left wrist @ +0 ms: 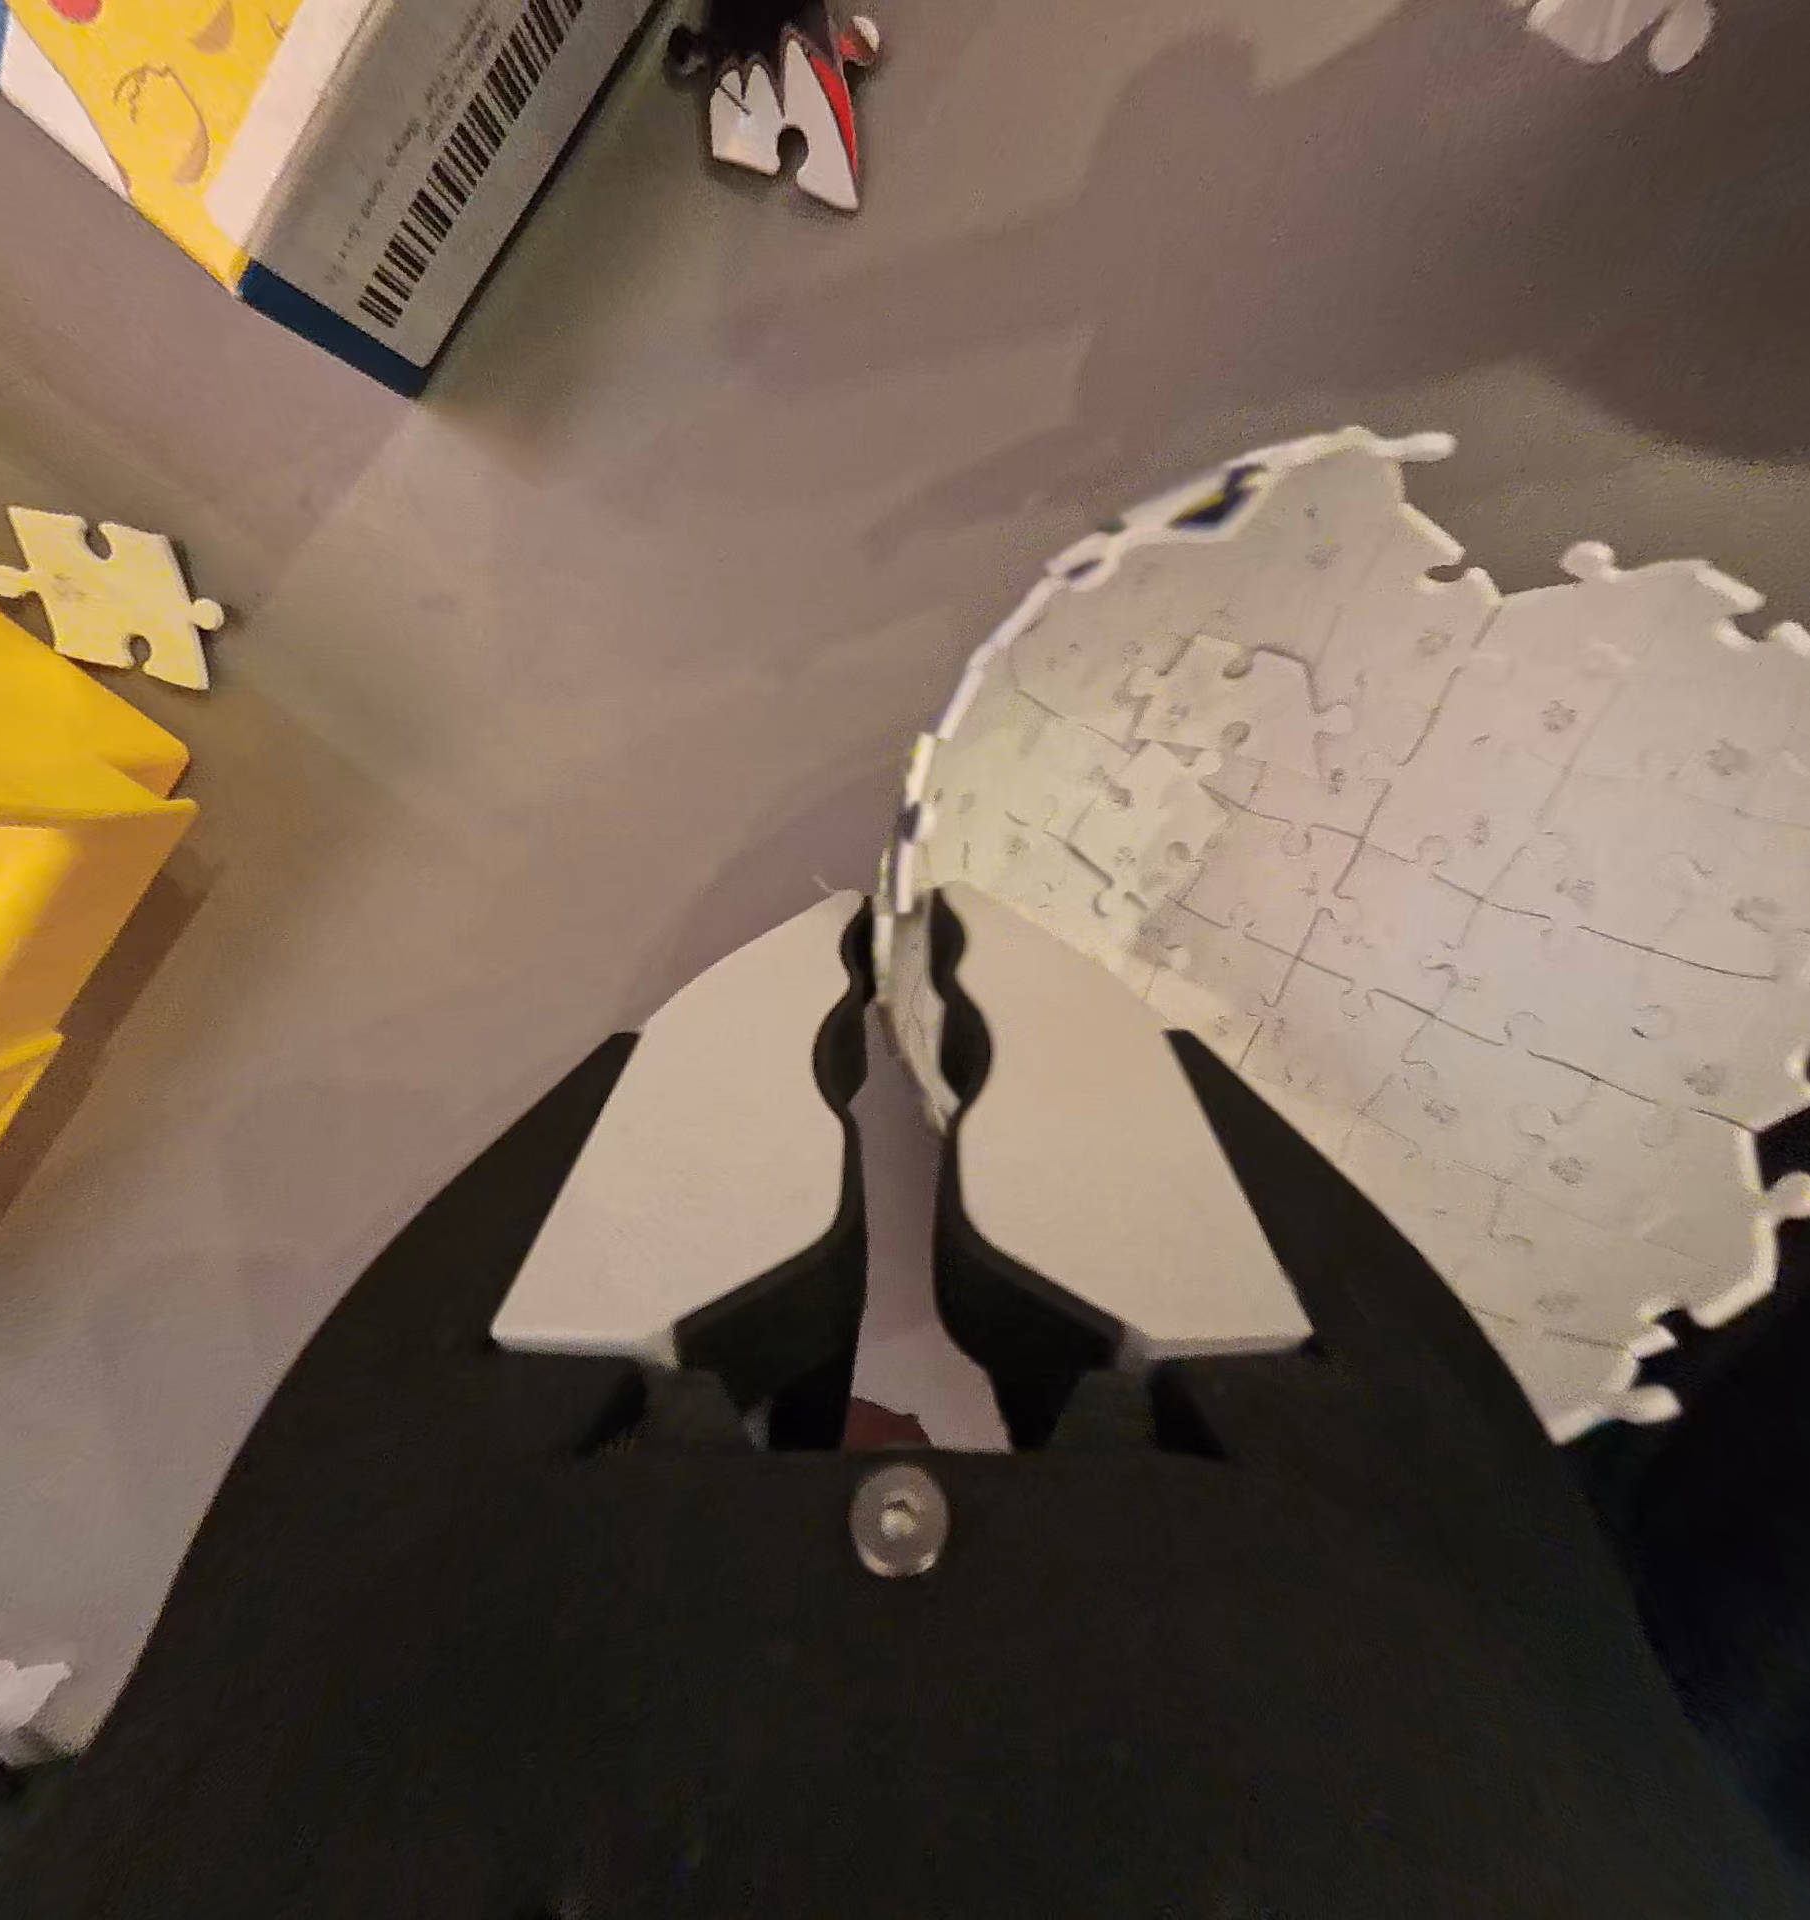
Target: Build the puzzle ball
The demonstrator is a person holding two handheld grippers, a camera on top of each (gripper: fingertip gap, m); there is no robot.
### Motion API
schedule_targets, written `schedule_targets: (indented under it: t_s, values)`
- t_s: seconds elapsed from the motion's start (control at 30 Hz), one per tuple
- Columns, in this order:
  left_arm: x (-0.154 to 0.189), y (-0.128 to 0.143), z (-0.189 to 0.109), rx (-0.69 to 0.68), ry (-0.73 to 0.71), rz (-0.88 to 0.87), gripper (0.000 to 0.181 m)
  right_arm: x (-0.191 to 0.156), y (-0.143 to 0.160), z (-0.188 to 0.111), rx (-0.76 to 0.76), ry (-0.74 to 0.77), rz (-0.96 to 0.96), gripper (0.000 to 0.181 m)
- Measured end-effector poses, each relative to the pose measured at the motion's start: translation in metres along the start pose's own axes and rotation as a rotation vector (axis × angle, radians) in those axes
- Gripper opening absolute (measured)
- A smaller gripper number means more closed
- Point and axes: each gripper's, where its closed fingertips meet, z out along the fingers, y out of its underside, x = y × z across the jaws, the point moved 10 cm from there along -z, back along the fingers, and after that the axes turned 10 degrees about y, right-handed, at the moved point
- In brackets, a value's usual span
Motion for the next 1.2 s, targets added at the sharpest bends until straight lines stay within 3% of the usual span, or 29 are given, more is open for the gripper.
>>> schedule_targets:
  t_s: [0.57,1.2]
  values:
    - [0.011,-0.011,-0.027,-0.035,-0.173,0.071,0.002,0.005,0.008,-0.002,0.026,-0.047,0.001,0.001]
    - [0.015,0.001,-0.057,-0.094,-0.525,0.190,0.003,-0.023,0.008,0.024,-0.001,-0.123,0.001,0.001]
